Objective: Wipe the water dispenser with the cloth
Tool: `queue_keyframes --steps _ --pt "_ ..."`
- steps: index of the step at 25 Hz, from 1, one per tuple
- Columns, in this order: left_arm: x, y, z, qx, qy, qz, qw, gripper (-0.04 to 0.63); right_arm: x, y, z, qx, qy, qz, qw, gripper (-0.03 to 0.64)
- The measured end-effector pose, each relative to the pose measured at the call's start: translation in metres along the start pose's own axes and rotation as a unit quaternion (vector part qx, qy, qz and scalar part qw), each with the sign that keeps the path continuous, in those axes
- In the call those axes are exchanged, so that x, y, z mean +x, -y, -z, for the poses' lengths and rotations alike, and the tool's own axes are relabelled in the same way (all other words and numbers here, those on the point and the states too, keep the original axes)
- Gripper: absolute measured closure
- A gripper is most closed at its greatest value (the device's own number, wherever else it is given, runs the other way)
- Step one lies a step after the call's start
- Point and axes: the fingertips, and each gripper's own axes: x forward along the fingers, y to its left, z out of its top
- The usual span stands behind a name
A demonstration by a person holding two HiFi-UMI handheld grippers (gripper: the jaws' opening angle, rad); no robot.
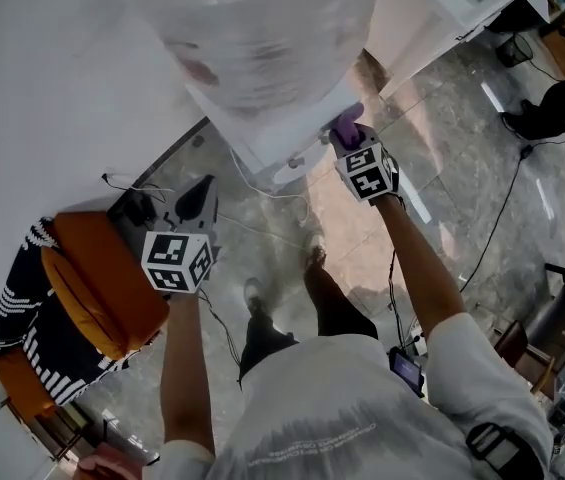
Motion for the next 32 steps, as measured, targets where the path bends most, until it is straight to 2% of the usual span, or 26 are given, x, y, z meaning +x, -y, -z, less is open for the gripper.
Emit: queue_keyframes --steps 3,8,12,17,26,32 --pt "-0.008 -0.001 0.001 0.005 0.003 0.010 0.9999 0.578 -0.002 -0.028 -0.008 -0.013 0.000 -0.025 1.000 0.554" --pt "-0.026 -0.001 0.000 0.022 0.008 0.018 0.9996 0.578 -0.008 -0.067 -0.016 0.009 0.004 -0.049 0.999 0.554" --pt "-0.049 -0.007 0.016 0.016 0.003 0.012 0.9998 0.578 -0.009 -0.108 -0.023 -0.003 0.010 -0.070 0.998 0.554" --pt "-0.077 -0.014 0.032 0.011 0.003 0.004 0.9999 0.578 -0.009 -0.152 -0.028 0.006 0.007 -0.094 0.995 0.554" --pt "-0.126 -0.024 0.058 0.018 -0.007 -0.008 0.9998 0.578 -0.005 -0.188 -0.033 0.035 0.006 -0.092 0.995 0.554" --pt "-0.158 -0.029 0.064 0.015 0.003 -0.013 0.9998 0.578 -0.002 -0.214 -0.039 0.047 0.002 -0.082 0.996 0.554"
